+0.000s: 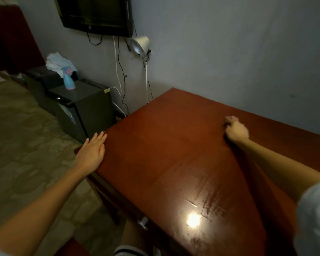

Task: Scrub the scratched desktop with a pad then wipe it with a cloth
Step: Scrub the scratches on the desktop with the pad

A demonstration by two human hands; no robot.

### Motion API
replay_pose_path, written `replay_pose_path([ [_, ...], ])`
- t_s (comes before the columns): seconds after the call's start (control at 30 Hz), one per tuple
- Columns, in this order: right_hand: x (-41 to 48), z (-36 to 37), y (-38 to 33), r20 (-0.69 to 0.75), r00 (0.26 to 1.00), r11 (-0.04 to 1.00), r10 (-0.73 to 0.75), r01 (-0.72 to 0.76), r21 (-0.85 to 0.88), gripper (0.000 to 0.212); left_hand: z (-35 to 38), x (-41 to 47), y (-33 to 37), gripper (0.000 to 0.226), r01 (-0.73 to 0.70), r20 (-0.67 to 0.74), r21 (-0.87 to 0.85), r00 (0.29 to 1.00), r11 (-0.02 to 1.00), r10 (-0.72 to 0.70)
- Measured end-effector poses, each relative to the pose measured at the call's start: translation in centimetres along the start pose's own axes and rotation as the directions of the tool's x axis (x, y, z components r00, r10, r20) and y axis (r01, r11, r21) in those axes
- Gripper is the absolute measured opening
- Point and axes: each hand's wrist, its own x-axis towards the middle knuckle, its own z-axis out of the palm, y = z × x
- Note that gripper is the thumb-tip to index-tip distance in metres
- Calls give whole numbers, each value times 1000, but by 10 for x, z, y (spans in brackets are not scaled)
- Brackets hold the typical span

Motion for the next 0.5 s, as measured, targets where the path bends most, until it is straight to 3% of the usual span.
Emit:
replay_pose_path([
  [0.1,-36,13,-56,107,948,954,-298,294,57,47,-1,-1,2,47,4,19,-1,1000,1000,-4],
  [0.17,-78,18,-96,175,850,868,-496,481,124,46,-2,-1,3,47,6,27,-3,1000,1000,-6],
  [0.23,-129,22,-129,186,692,716,-697,658,235,46,-3,0,4,47,12,45,12,999,1000,-13],
  [0.33,-203,25,-161,149,367,395,-918,835,383,47,-3,0,4,48,34,66,15,997,999,-35],
  [0.43,-259,24,-170,205,99,190,-974,850,491,46,-2,-1,9,48,71,55,-9,996,997,-70],
  [0.5,-272,16,-168,208,-24,89,-978,853,515,43,-2,-4,14,48,80,83,-28,993,996,-78],
])
